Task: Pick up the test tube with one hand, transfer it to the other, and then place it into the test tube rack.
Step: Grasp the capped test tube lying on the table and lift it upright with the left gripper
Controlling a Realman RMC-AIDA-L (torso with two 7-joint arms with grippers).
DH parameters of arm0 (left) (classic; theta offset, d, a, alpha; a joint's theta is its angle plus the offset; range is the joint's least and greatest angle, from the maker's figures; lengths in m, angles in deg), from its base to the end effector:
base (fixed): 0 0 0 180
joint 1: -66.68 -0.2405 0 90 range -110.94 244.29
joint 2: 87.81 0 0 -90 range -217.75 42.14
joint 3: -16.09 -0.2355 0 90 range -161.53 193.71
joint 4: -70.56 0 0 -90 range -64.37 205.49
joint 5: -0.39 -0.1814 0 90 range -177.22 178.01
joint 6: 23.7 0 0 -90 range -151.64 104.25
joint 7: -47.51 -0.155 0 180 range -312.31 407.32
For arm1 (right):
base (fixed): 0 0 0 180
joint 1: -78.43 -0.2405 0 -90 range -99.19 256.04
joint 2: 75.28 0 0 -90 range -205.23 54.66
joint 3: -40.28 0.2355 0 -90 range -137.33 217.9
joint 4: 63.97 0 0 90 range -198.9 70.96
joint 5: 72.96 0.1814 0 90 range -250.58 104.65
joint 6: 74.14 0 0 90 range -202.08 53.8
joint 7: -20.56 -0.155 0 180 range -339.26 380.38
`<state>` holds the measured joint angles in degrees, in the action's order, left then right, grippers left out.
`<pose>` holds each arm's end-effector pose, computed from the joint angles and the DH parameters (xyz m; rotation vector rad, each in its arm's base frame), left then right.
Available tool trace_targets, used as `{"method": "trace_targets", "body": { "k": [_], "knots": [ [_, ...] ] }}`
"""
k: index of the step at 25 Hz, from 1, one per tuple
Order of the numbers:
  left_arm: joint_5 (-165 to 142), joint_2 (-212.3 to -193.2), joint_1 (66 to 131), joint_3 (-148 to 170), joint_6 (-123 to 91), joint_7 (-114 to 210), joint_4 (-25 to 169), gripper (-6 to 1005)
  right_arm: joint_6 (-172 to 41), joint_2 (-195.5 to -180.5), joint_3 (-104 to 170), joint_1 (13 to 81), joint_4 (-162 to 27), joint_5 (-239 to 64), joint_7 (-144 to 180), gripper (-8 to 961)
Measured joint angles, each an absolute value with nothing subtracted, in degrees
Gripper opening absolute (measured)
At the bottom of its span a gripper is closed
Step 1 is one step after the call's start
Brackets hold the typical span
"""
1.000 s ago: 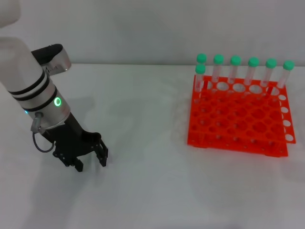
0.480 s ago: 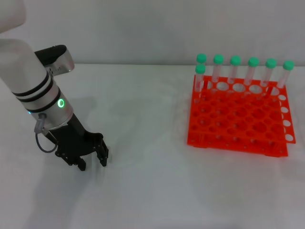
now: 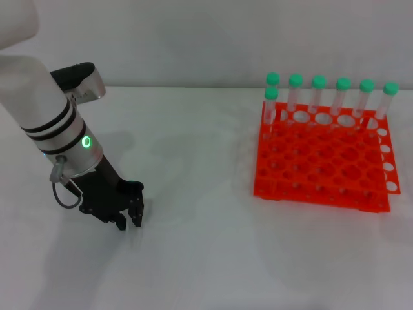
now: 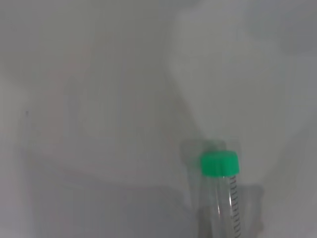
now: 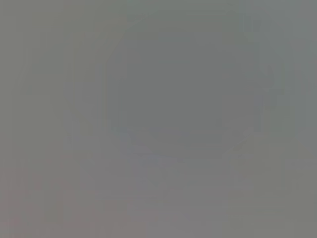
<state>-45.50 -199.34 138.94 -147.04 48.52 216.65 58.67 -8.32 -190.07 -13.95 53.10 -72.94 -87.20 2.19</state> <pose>-0.2089 0.3709 -0.0120 -1.8814 -1.9813 0.5328 0.3330 0.3359 0.1158 -1.2772 0.5322 0.7049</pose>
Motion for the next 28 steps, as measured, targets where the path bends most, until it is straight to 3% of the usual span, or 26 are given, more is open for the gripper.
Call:
{"method": "trace_targets", "body": {
  "k": [2,15,21,28],
  "knots": [
    [-45.48,-199.34,138.92,-147.03,48.48,216.64,59.01,260,-8.33,-190.07,-13.95,53.11,-72.94,-87.20,2.19,873],
    [-45.62,-199.33,138.29,-147.03,48.49,214.93,59.14,266,-8.80,-190.07,-13.79,53.28,-72.93,-87.20,2.19,872],
    [-44.03,-199.33,138.33,-146.96,46.49,212.02,58.80,194,-8.80,-190.07,-13.21,53.30,-72.93,-87.20,2.19,872],
    [-27.27,-197.93,137.23,-146.94,37.28,198.79,56.34,195,-8.77,-190.07,-12.58,53.53,-72.93,-87.20,2.19,872]
  ]
}}
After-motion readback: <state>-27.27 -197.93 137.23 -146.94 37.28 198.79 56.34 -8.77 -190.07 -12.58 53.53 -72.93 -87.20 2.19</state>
